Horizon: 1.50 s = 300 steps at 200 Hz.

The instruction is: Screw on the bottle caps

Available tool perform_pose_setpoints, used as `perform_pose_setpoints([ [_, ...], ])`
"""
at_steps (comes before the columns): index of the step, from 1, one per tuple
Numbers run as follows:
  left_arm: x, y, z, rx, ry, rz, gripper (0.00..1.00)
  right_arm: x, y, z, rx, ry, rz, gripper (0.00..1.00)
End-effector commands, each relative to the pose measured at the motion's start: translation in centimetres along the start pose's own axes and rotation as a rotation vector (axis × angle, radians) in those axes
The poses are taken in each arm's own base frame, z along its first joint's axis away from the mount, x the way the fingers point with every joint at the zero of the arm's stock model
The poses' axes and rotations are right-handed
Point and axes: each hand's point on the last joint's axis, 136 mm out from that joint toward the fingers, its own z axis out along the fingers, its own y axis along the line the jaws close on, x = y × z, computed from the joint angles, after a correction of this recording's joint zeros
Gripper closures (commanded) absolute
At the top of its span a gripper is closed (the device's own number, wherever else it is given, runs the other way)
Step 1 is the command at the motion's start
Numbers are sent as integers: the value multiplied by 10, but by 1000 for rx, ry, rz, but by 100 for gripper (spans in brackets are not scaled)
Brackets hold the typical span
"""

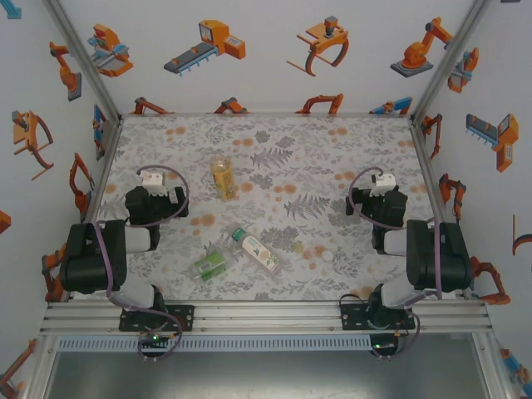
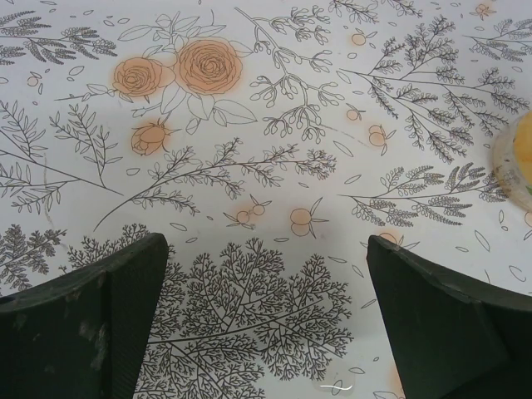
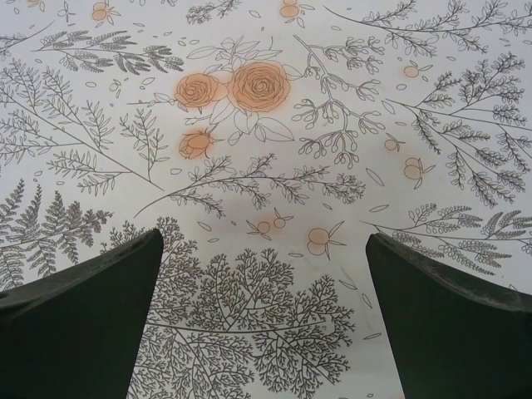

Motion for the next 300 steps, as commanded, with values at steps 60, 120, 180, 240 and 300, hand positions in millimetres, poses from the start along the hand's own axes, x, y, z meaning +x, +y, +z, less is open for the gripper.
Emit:
perform_pose_setpoints([
  [60, -18, -4, 1, 20, -53, 15, 3, -10, 3, 3, -20, -26, -23, 1],
  [120, -17, -3, 1, 19, -53, 13, 3, -10, -16, 7, 85, -5, 25, 1],
  [180, -18, 12, 4, -67, -39, -22, 3, -10, -26, 9, 141, 16, 50, 1],
  [240, -30, 13, 1, -76, -10, -31, 3, -20, -22, 7, 117, 30, 41, 1],
  [300, -49, 11, -17, -84, 111, -19, 3, -47, 6, 2, -8, 108, -6, 2],
])
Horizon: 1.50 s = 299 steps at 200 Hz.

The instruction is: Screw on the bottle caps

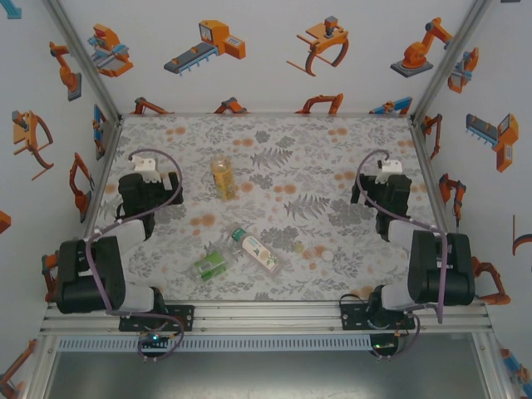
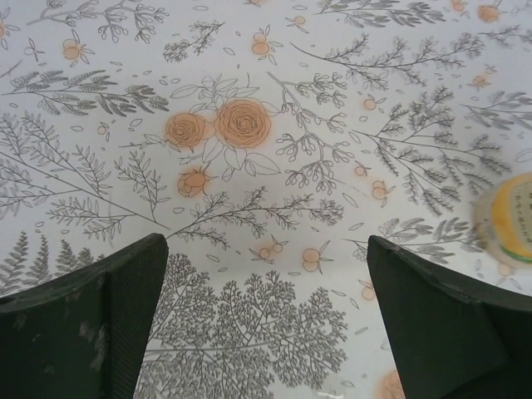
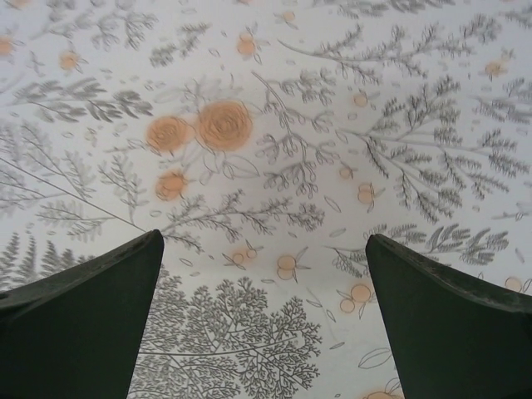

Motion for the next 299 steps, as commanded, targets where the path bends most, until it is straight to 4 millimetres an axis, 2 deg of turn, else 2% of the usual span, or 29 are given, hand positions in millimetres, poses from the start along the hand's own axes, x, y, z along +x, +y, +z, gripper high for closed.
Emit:
perform_pose_setpoints([
  [1, 6, 0, -9, -11, 107, 3, 3, -8, 20, -6, -83, 45, -41, 2],
  [19, 2, -3, -16, -2, 142, -5, 3, -19, 37, -11, -145, 37, -50, 3],
  [47, -6, -13, -31, 40, 152, -37, 3, -31, 77, -20, -266, 26, -84, 3],
  [123, -23, -25, -74, 68, 120, -99, 3, -32, 232, -38, -636, 22, -228, 7],
  [147, -11, -25, -82, 50, 154, -57, 3, -36, 277, -38, -735, 15, -257, 9],
  [167, -12, -17, -86, -20, 130, -47, 3, -40, 308, -33, -781, 1, -278, 9],
  [197, -16, -17, -88, -34, 101, -23, 3, -47, 350, -26, -833, -30, -296, 9],
  [239, -12, -10, -87, -91, 116, 3, 3, -57, 406, -15, -894, -80, -310, 10],
  [299, -9, -21, -84, -57, 117, 22, 3, -64, 459, 7, -923, -123, -294, 9],
])
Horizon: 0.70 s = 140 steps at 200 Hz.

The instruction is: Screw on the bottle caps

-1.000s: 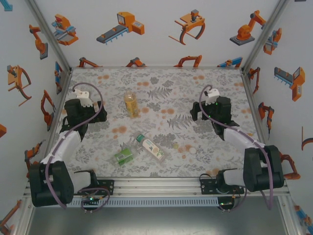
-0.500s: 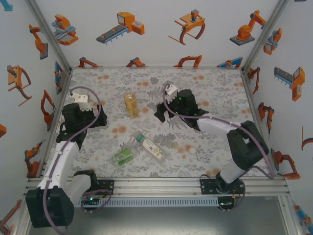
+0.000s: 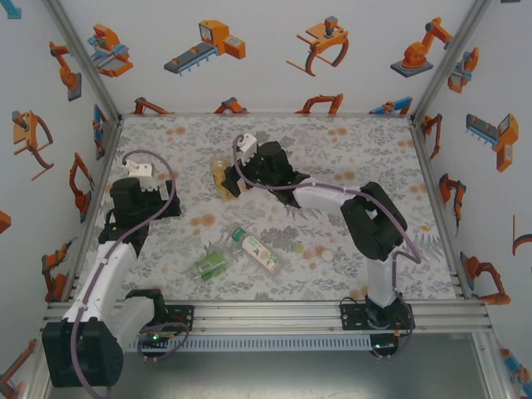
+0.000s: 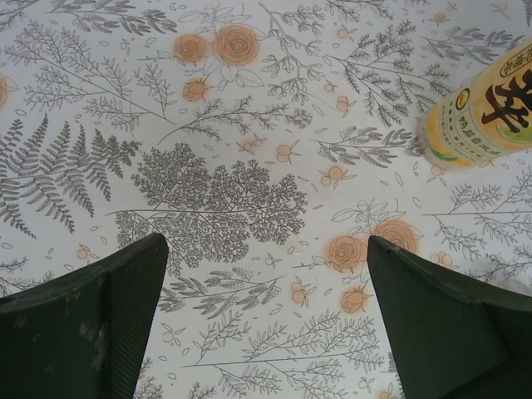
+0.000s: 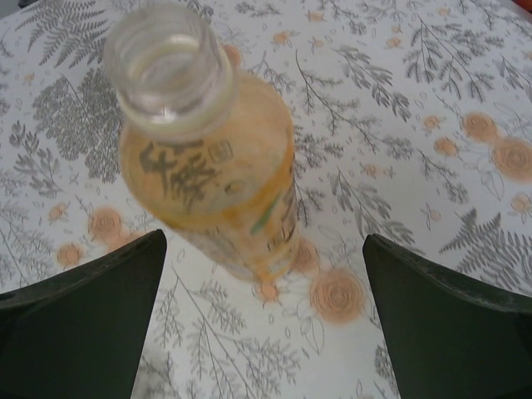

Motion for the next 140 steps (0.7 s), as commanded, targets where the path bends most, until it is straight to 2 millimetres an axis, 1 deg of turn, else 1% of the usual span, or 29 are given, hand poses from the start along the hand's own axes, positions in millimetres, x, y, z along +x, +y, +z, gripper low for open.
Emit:
perform_pose_setpoints([
  [1, 2, -4, 1, 5, -2, 31, 3, -24, 3, 15, -2, -71, -7, 9],
  [36, 6, -8, 2, 13, 12, 42, 3, -26, 6, 36, -13, -89, 11, 9],
  [66, 8, -11, 6, 25, 24, 43, 3, -25, 11, 48, -19, -94, 6, 14],
  [94, 9, -12, 8, 34, 29, 41, 3, -26, 16, 50, -18, -97, 1, 20],
  [121, 9, -13, 9, 36, 31, 40, 3, -30, 17, 48, -12, -103, -2, 27],
  [140, 6, -15, 9, 50, 19, 33, 3, -32, 16, 45, 5, -100, -7, 36],
])
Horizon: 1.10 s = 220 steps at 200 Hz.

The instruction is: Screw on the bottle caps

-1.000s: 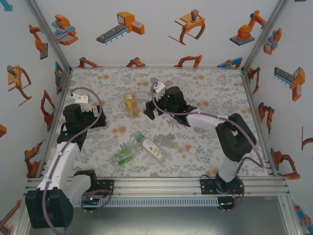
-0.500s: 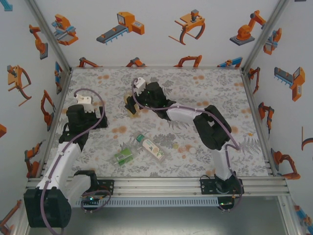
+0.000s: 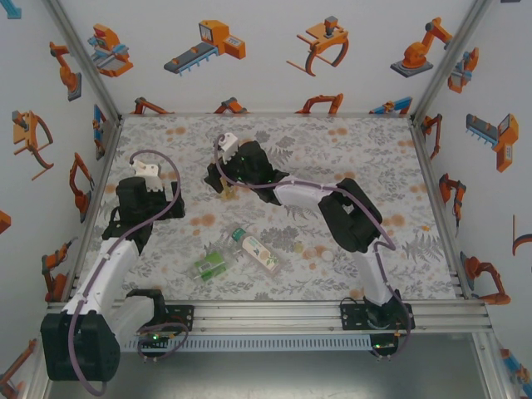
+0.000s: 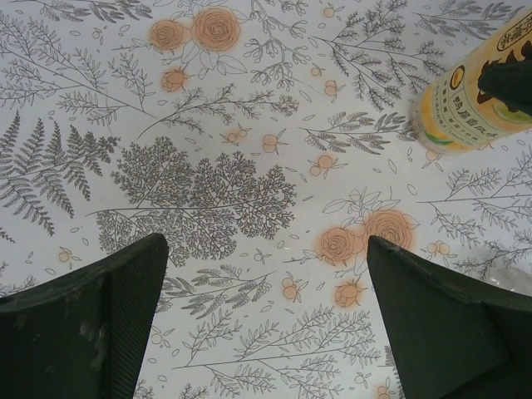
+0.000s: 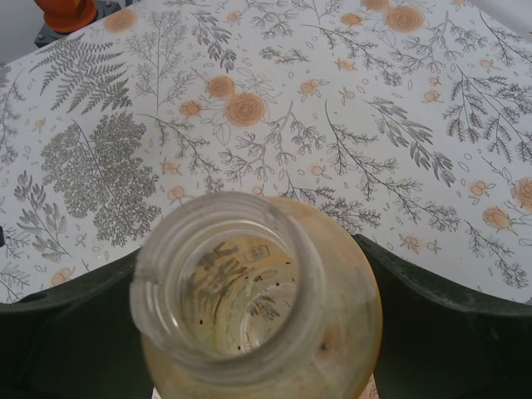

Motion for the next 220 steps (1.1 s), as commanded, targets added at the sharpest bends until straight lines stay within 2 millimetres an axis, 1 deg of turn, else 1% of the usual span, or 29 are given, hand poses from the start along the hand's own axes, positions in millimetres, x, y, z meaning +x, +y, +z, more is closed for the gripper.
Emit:
perform_pose_setpoints([
  [1, -3, -5, 1, 26, -19, 10, 3, -25, -1, -4, 27, -54, -10, 36],
  [20, -7, -12, 0, 67, -33, 7, 3, -28, -2, -9, 45, -38, -25, 41],
  [37, -8, -16, -1, 89, -37, 5, 3, -31, -2, -17, 64, -30, -32, 43],
  [78, -9, -32, -5, 179, -35, -2, 3, -40, -5, -45, 120, -16, -15, 51],
  [95, -10, -44, -8, 248, -28, -2, 3, -44, -3, -61, 133, -10, -8, 54],
  [114, -16, -66, -17, 378, -12, 6, 3, -51, -1, -82, 154, -7, 12, 54],
  [128, -23, -83, -25, 484, -10, 1, 2, -58, 2, -100, 162, -18, 34, 55],
  [133, -26, -89, -29, 522, -15, -3, 0, -60, 3, -106, 166, -23, 43, 56],
  [139, -30, -96, -34, 572, -27, -3, 3, -63, 4, -114, 170, -28, 53, 57],
  [146, -35, -106, -40, 634, -42, -5, 4, -66, 5, -123, 176, -31, 60, 59],
  [168, -56, -123, -55, 748, -96, -56, 2, -76, 10, -152, 194, -29, 80, 60],
  [183, -70, -135, -66, 814, -145, -60, 2, -84, 14, -169, 193, -19, 86, 60],
  [203, -84, -156, -86, 911, -207, -10, 3, -95, 26, -191, 156, 5, 75, 61],
  [220, -92, -175, -105, 976, -261, 68, 3, -110, 38, -211, 120, 2, 72, 62],
])
